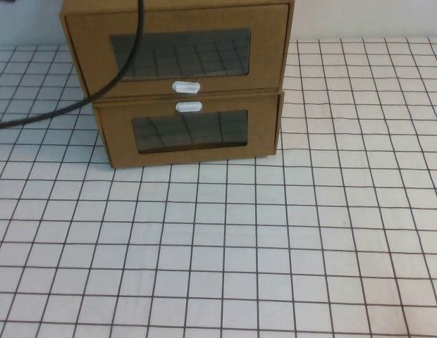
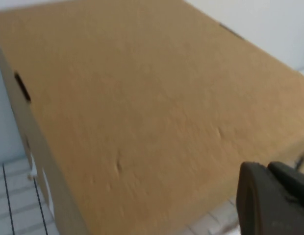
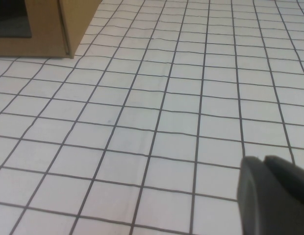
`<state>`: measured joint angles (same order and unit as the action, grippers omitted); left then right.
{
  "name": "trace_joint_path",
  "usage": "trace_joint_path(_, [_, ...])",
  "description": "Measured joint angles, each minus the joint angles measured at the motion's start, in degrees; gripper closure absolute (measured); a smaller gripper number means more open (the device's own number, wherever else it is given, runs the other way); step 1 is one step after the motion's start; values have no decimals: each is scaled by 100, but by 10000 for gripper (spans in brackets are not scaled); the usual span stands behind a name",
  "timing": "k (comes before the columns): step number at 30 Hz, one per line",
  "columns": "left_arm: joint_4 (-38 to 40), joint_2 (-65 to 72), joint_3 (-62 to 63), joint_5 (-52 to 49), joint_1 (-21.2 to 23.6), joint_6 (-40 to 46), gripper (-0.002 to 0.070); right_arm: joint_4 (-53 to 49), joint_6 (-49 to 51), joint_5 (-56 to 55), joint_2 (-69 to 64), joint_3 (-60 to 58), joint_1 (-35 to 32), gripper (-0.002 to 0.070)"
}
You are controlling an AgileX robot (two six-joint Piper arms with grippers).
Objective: Open the shoe box
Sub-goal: 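Pull the top drawer of the cardboard box fully open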
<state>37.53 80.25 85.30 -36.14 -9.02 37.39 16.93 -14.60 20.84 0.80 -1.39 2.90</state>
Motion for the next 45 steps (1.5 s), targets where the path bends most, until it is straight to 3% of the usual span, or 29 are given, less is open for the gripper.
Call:
trace_joint_path(12, [50,2041,2300,-350,-170,47,677,0,0,0,0,0,0,690])
trace_joint_path(22, [41,2675,2630,-561,-208,37,677,109,0,-247,0,0,0,689])
trace_joint_path(30, [41,2872,2630,-680,-208,26,677,2480,0,-1226,0,0,0,689])
trace_joint_path(35, [41,2899,2658,-680,-208,26,677,3180,0,-1598,0,0,0,689])
trace_joint_path(40, [41,2899,2671,-680,-208,26,677,3467,0,-843,-89,351,0,690])
trace_joint_path(45, [38,2901,2684,-798,-208,5,677,3125,0,645,-1325,1547,0,689])
